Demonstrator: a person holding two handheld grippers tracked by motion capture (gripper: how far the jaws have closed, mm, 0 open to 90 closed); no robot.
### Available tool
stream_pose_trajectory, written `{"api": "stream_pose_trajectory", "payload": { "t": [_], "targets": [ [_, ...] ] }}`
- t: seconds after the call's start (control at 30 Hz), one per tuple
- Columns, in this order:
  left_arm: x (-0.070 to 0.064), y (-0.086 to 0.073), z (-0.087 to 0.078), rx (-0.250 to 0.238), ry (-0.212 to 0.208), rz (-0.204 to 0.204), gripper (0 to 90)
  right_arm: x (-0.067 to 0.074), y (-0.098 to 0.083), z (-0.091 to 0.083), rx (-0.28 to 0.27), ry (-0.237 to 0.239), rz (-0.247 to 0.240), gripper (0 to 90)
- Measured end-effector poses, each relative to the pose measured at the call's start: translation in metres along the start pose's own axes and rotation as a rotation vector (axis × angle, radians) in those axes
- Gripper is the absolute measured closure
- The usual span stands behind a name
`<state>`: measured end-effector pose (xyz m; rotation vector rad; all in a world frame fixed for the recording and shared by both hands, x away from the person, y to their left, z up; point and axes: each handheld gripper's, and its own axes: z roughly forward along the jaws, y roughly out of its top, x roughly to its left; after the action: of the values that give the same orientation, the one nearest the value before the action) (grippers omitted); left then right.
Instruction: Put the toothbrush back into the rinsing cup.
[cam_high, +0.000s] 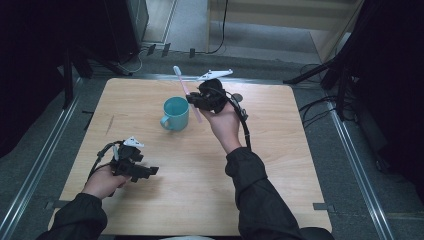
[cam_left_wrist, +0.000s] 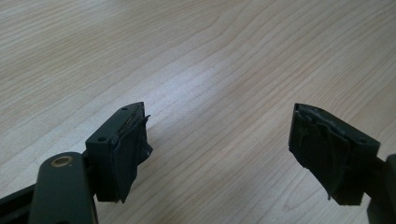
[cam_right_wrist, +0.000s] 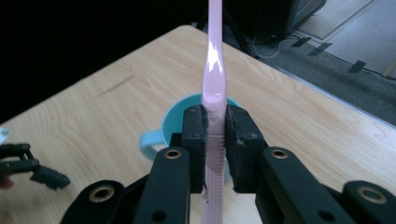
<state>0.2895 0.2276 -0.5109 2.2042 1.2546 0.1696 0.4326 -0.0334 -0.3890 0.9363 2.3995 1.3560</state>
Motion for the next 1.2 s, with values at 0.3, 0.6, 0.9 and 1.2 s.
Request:
{"api": "stream_pose_trajectory", "payload": {
  "t": [0.3,0.6,0.9,1.2],
  "targets": [
    [-0.001,-0.002,-0.001,-0.001,-0.004,0.001,19.5,0.004,0.02,0.012,0.0,-0.007,-0.026,78.7],
    [-0.001,-0.002,-0.001,0.0,-0.006,0.008,19.5,0.004,0.033,0.026,-0.006,-0.005,-0.023,78.7],
    [-0.002,-0.002,-0.003,-0.008,-0.01,0.006,19.6,0.007,0.043,0.042,-0.011,-0.008,-0.02,78.7],
    [-0.002,-0.002,-0.003,-0.011,-0.015,0.007,19.5,0.007,0.042,0.062,-0.012,0.001,0.01,78.6]
  ]
}}
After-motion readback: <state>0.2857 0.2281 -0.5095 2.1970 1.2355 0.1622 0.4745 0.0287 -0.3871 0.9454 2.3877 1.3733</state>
